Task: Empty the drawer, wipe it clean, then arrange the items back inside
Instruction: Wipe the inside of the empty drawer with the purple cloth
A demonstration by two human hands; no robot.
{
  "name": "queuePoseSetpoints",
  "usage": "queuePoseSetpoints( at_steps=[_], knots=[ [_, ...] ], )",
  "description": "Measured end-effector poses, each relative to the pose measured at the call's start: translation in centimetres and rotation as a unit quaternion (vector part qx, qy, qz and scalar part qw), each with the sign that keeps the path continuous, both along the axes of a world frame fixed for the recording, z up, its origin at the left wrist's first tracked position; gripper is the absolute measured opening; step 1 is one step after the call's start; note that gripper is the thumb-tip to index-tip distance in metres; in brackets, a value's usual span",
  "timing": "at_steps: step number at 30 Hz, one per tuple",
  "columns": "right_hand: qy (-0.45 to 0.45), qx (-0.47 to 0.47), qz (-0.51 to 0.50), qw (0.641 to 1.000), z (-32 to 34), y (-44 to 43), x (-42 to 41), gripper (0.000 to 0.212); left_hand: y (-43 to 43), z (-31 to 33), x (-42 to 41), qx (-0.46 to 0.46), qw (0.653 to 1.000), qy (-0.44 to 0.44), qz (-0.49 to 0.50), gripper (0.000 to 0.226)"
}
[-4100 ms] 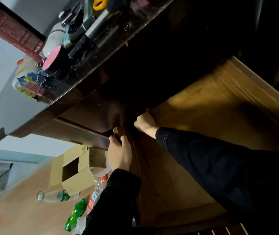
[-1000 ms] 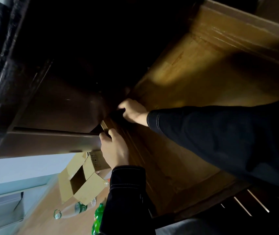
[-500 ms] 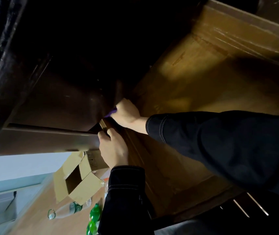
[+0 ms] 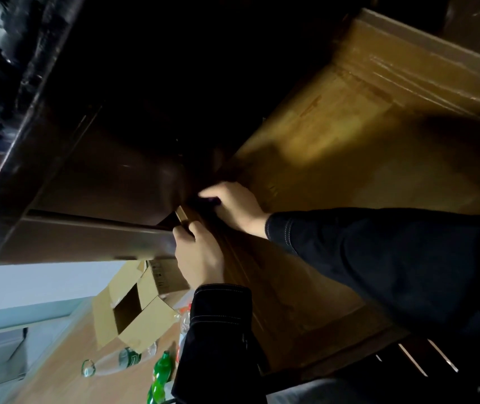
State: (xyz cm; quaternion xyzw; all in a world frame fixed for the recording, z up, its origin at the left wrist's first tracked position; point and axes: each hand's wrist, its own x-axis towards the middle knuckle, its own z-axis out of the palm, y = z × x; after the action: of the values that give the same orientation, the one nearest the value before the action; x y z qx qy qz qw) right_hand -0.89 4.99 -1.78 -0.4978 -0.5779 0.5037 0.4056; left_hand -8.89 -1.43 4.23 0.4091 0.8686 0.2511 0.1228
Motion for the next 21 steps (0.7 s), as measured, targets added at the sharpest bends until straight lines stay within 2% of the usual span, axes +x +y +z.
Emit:
queuePoseSetpoints(
  at_steps=[2,3,6,8,11,13,17,19,21],
  knots=[
    [-0.053,-0.038,0.031,0.997,-1.2,0.1,0.8,0.042,-0.1,0.0,0.0,-0.005,1.0,-0.001,-0.001,0.02],
    [-0.051,-0.051,0.032,0.997,-0.9,0.5,0.8,0.043,-0.1,-0.1,0.0,-0.005,1.0,0.0,-0.002,0.02],
    [0.045,-0.016,-0.024,0.999,1.4,0.9,-0.7,0.031,0.0,-0.3,-0.3,-0.001,1.0,0.0,0.001,0.024],
    [0.075,0.011,-0.041,0.996,1.2,-0.1,-1.2,0.029,0.0,-0.3,-0.4,0.002,1.0,-0.003,0.003,0.029],
    [0.012,-0.027,0.012,1.0,-1.0,-0.3,0.0,0.037,-0.1,-0.3,-0.3,0.002,1.0,0.0,0.006,0.037],
    [-0.004,-0.068,0.012,0.998,-1.4,0.5,0.3,0.037,-0.2,-0.4,-0.3,0.007,1.0,0.001,0.005,0.038],
    [0.083,-0.009,-0.033,0.996,0.7,0.5,-1.5,0.035,0.0,-0.7,-0.6,0.025,0.999,-0.016,0.013,0.031],
    [0.059,-0.012,-0.026,0.998,-0.1,-0.1,-1.1,0.041,0.0,-0.6,-0.6,0.021,1.0,-0.014,0.013,0.032],
    [-0.002,-0.04,0.004,0.999,-1.5,-0.3,-0.2,0.044,-0.1,-0.6,-0.6,0.021,1.0,-0.01,0.012,0.031]
  ],
)
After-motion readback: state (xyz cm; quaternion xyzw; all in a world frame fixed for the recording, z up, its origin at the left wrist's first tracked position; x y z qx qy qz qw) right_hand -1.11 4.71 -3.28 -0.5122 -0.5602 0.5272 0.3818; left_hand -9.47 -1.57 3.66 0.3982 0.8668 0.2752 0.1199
